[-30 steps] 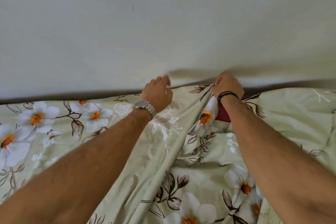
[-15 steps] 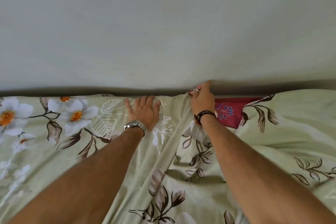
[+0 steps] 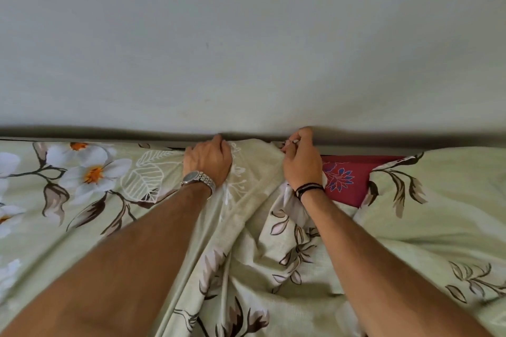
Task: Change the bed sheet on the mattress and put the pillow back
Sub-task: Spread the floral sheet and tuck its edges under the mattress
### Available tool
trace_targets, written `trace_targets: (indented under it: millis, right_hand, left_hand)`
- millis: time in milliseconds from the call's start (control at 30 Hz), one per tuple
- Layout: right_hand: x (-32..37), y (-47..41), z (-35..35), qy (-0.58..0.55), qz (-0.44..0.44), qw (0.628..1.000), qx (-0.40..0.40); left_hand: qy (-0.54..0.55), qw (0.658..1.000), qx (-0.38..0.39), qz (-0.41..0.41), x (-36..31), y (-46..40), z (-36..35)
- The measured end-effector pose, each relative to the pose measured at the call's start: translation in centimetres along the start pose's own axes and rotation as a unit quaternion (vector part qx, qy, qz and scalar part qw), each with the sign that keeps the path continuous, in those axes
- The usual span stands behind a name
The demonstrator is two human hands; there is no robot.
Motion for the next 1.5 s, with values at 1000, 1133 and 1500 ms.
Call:
trace_targets:
  millis: [1000, 1133, 1500]
  right_hand:
    - [10.5, 2.1, 7.3, 0.143, -0.033, 0.989, -0.022]
    - [10.8, 3.0, 2.5, 0.035, -0.037, 0.987, 0.150]
    - [8.9, 2.5, -0.3, 0.050, 0.049, 0.996, 0.052]
  left_hand:
    - [-0.106, 0.962, -0.044, -0.247, -1.1, 1.1, 12.0]
    - [-0.023, 0.966, -0.096, -0.237, -0.8, 2.9, 12.1]
    - [0.136, 0.937, 0.052, -0.319, 1.8, 0.9, 5.7]
Point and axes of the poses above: each hand's wrist, its own y-axis away from the middle knuckle, its own z-axis out of the back of the hand, x = y × z, the point moved 3 cm from there along -y, towards the middle knuckle, and after that the axes turned 7 degrees about z, right-handed, at the moved point
